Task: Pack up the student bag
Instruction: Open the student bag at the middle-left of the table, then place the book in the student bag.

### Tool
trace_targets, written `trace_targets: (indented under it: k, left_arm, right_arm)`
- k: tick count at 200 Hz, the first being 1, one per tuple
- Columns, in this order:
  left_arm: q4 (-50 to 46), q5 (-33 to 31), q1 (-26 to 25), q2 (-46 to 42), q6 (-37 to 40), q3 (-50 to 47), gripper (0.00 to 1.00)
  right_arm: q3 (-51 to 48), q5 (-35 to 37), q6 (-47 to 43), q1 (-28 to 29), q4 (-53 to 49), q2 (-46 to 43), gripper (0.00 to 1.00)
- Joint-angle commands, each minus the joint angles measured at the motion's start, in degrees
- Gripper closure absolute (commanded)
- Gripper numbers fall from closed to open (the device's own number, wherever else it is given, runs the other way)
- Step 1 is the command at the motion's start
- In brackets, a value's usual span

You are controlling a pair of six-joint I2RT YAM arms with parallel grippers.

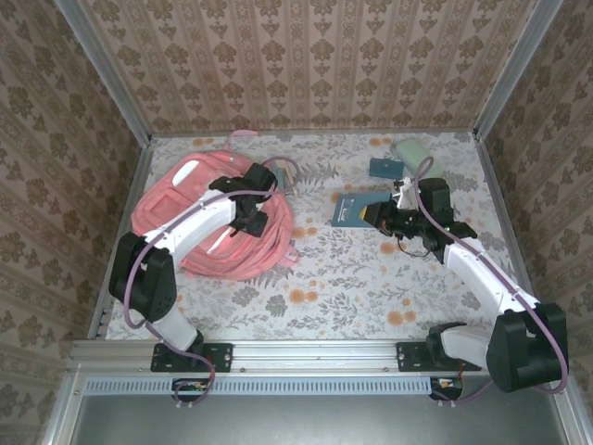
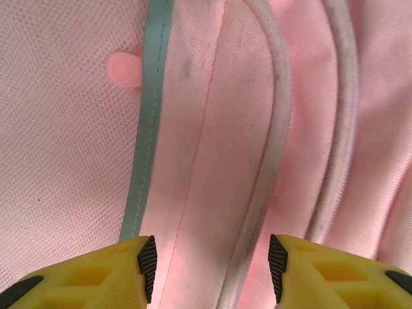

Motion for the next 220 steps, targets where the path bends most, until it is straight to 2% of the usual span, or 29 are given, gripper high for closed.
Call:
trace_targets:
  k: [1, 18, 30, 35, 47, 57, 74, 124, 154, 192, 220]
  left_arm:
    - [-0.40, -0.58, -0.04, 2.28, 2.69, -0.52, 0.48]
    - [-0.08, -1.22, -0.04, 3.33, 3.16, -0.93, 0.49]
    - [-0.41, -2.21, -0.12, 4.00, 3.56, -0.92, 0.55]
    - [-0.60, -2.88, -0.08, 4.17, 3.62, -0.93, 0.60]
    - [-0.80, -4.71, -0.13, 3.54, 3.50, -0.93, 0.85]
    - [-0.83, -5.46, -0.15, 2.38, 3.36, -0.55, 1.00]
    - [-1.66, -5.14, -0.15, -0.19, 2.84, 1.20, 1.00]
    - [-7.01, 2.12, -0.21, -4.87, -0.20, 12.44, 1.00]
    - [-8.39, 5.18, 0.37, -5.99, -2.06, 17.79, 1.00]
    - [-8.36, 10.48, 3.63, -7.18, -5.18, 21.74, 1.00]
    - [-6.54, 15.23, 7.00, -9.58, -7.28, 22.09, 1.00]
  right_arm:
    - [-0.02, 0.15, 0.78, 0.47, 1.13, -1.57, 1.00]
    - [-0.02, 0.06, 0.91, 0.47, 1.12, -1.52, 1.00]
    - [-0.04, 0.05, 1.17, 0.56, 1.33, -1.74, 1.00]
    - [-0.12, -0.03, 1.34, 0.63, 1.47, -1.74, 1.00]
    - [-0.14, -0.20, 1.85, 0.94, 2.13, -1.83, 1.00]
    - [-0.41, -0.21, 2.79, 1.46, 3.12, -1.83, 1.00]
    - [-1.22, -0.21, 5.37, 2.99, 6.53, -1.49, 1.00]
    - [-0.59, 2.32, 14.55, 11.46, 20.51, 3.54, 1.00]
    - [1.28, 6.95, 19.49, 16.68, 28.89, 8.75, 1.00]
    - [3.57, 15.43, 22.78, 21.88, 35.98, 16.37, 1.00]
    - [7.17, 17.76, 26.73, 24.88, 43.18, 24.90, 1.00]
